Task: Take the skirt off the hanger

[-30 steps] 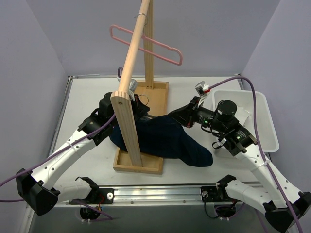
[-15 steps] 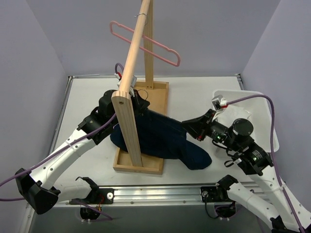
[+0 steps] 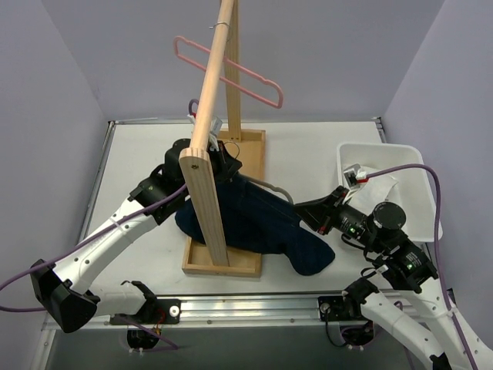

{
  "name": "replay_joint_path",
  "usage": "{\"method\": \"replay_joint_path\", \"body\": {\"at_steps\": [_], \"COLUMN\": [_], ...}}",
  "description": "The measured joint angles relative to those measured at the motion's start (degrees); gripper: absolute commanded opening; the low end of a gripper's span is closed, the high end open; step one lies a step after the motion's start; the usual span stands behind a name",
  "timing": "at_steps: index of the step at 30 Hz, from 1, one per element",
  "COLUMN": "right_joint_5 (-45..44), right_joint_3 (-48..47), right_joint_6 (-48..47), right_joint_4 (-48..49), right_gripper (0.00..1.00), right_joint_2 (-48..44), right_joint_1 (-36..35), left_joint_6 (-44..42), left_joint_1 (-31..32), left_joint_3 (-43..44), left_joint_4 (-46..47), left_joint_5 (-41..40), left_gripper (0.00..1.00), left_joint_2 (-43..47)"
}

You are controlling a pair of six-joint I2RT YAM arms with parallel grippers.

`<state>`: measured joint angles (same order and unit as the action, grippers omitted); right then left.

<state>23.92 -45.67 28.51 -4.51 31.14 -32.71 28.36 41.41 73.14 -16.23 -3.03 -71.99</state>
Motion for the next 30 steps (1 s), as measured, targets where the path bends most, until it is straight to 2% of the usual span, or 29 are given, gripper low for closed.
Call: {"method": "replay_joint_path", "body": {"at_steps": [9,23,27,30], "right_joint_5": [1.14,-3.54,-5.31,-4.76], "right_joint_3": [3.28,5.6,5.62,5.62], "right_joint_6": [0.26,1.01,1.31,1.44], "right_joint_4": [7.08,10.64,8.02,0.92], "right_gripper": [0.0,0.0,0.0,0.0], "right_joint_2": [5.6,3.69,2.14,0.59], "right_joint_1": [-1.36,-9.9,-12.04,-13.22], "left_joint_6": [2.47,2.03,2.34,4.66], "left_joint_1": [-3.23,-3.43,-3.45,-4.9], "left_joint_3": [0.31,2.49,3.85,6.38], "left_joint_4": [-3.5,-6.23,-6.34,-3.91], "left_joint_5": [-0.59,-0.37,-0.85,-2.82], "left_gripper": [0.02,0.02,0.02,0.02], "left_joint_2": [-0.02,-0.02,-0.13,-0.26]}}
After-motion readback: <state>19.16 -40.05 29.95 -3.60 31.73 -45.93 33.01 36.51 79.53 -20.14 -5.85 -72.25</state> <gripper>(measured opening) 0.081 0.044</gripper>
